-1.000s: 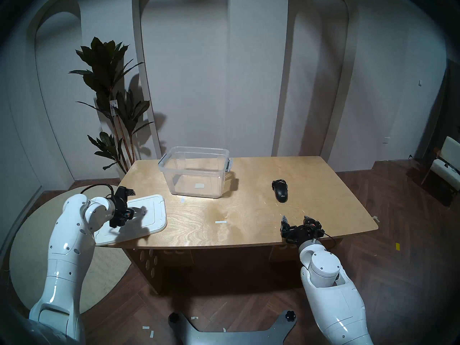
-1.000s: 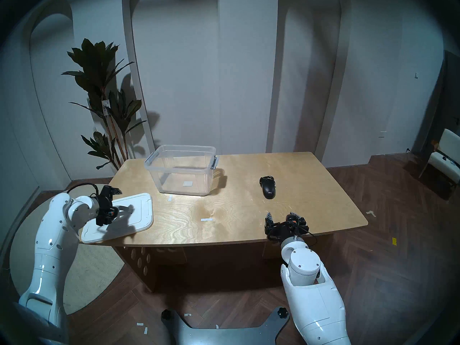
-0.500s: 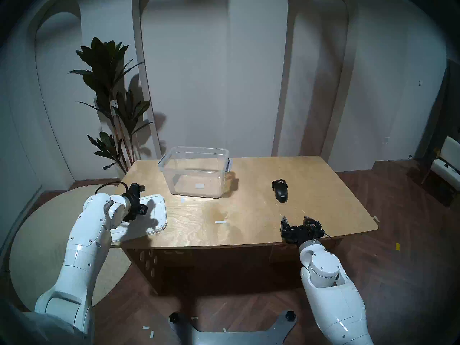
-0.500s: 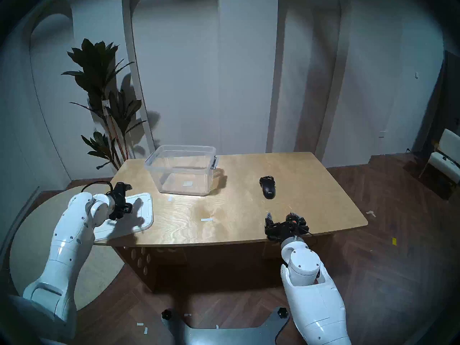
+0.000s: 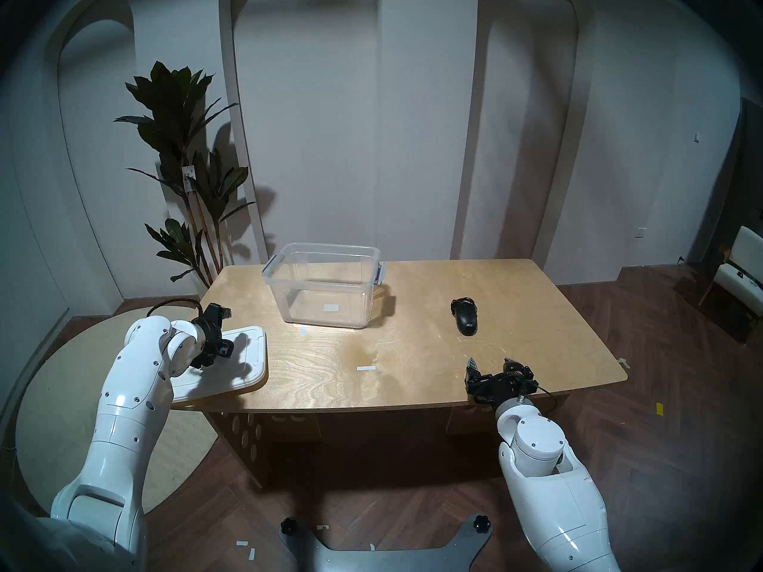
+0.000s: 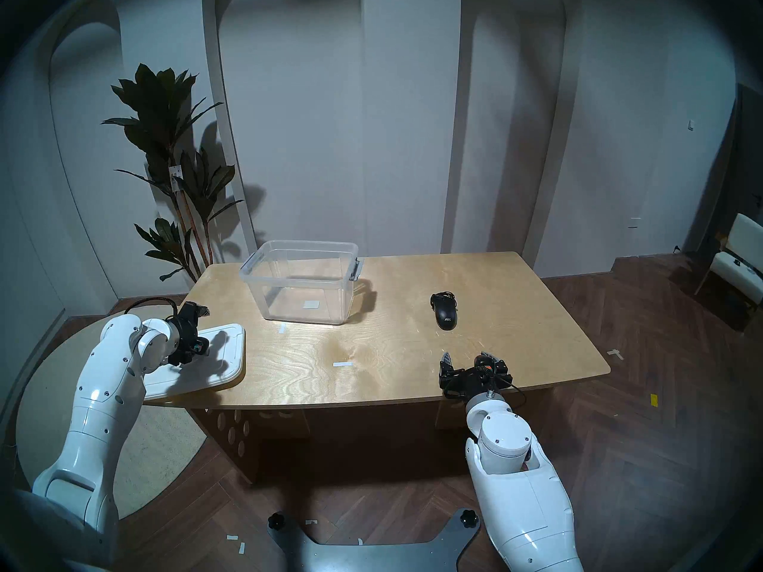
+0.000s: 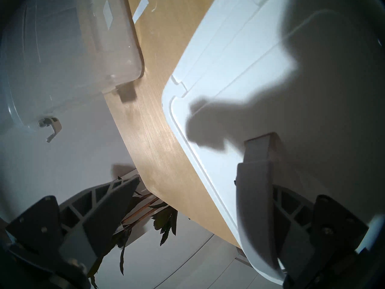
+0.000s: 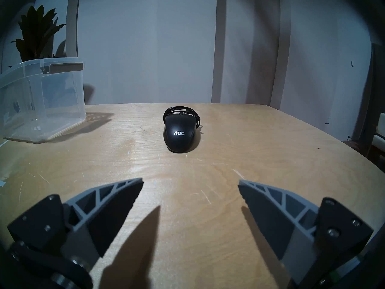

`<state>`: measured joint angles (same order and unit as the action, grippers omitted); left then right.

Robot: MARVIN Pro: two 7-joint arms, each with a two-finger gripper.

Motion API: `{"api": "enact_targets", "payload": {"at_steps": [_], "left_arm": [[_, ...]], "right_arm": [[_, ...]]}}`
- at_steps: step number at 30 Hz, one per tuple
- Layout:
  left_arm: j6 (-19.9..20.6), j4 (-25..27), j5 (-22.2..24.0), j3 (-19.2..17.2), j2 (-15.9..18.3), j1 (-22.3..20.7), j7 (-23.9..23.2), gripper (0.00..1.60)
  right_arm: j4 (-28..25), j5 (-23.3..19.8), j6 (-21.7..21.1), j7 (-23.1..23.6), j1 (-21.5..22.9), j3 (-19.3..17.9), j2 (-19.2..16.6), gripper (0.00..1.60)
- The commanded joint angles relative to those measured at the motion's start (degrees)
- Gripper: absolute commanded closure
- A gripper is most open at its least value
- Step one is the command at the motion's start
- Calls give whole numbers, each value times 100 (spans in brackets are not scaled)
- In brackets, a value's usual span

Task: Open a storage container and put mouse inside

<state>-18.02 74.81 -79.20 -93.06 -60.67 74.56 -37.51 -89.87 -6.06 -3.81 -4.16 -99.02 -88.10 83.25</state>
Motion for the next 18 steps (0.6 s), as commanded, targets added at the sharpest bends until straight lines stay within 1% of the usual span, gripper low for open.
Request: {"api": "enact_targets", "payload": {"at_steps": [1, 3, 8, 9, 10, 11, 13, 14, 18], "left_arm": [[265, -420, -235, 142, -226, -508, 612, 0], [288, -629, -182, 180, -303, -685, 798, 0], [454, -830, -269, 293, -425, -883, 1073, 0], [494, -960, -293, 321, -468, -1002, 1125, 0], [540, -905, -318, 325, -475, -955, 1186, 0], [546, -1041, -349, 371, -498, -1082, 1207, 0], [580, -1154, -381, 417, -534, -1185, 1272, 0], [598, -1136, -400, 425, -535, -1169, 1299, 0], [685, -1458, -469, 471, -603, -1394, 1427, 0]], "right_arm": [[-134, -4, 54, 4, 27, 4, 6, 0], [-129, -8, 52, 1, 31, 7, 2, 0], [-121, -15, 49, -7, 37, 16, -6, 0], [-120, -17, 49, -9, 37, 17, -8, 0], [-118, -18, 48, -10, 38, 18, -9, 0], [-117, -20, 49, -12, 39, 20, -11, 0], [-116, -23, 48, -15, 40, 23, -14, 0], [-114, -24, 48, -16, 41, 24, -15, 0], [-112, -32, 48, -23, 43, 31, -22, 0]]}}
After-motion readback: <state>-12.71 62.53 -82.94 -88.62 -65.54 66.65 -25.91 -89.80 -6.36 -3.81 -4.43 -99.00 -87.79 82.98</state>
